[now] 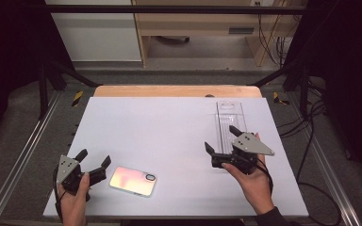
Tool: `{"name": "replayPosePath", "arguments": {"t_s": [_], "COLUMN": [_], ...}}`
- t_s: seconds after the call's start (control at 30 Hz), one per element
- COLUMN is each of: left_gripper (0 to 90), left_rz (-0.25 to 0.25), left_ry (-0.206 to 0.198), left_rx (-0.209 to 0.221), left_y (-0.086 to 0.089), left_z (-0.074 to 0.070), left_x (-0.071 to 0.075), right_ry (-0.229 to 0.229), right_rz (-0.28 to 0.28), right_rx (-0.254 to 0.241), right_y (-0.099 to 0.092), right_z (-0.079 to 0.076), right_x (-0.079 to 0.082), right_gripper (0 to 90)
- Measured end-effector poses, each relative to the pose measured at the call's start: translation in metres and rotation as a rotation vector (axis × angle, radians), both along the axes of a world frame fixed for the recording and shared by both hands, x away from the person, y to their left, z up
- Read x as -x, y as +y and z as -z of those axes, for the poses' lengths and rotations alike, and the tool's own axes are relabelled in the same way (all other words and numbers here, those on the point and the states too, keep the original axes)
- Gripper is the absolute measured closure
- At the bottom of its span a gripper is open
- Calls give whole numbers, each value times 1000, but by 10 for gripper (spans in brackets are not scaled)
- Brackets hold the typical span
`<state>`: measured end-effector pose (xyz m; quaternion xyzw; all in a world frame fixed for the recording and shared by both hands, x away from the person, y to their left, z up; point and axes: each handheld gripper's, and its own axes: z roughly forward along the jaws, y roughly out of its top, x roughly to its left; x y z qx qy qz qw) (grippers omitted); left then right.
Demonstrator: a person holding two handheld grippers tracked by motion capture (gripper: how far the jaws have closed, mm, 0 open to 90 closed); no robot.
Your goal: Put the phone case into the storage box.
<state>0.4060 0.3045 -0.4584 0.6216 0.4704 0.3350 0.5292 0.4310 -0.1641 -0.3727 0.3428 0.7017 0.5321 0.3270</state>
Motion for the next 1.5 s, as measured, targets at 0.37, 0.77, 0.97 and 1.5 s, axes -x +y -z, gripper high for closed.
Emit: {"name": "replayPosePath", "arguments": {"t_s": [0.37,0.77,0.97,1.5], "left_gripper": [47,42,40,40], "left_rz": [34,39,27,32], "left_ry": [-70,-68,-93,-83], "left_rx": [-52,-43,-57,-58], "left_y": [-6,0,0,1], "left_z": [-4,-2,-4,-3], "left_x": [0,-4,-1,-2], "right_ry": [132,248,306,419], "right_rz": [-155,-325,-383,-528], "right_rx": [148,242,275,311], "right_y": [46,94,109,138], "right_z": [-2,20,29,58], "right_x": [-27,-41,-41,-30], "right_gripper": [79,75,73,67]}}
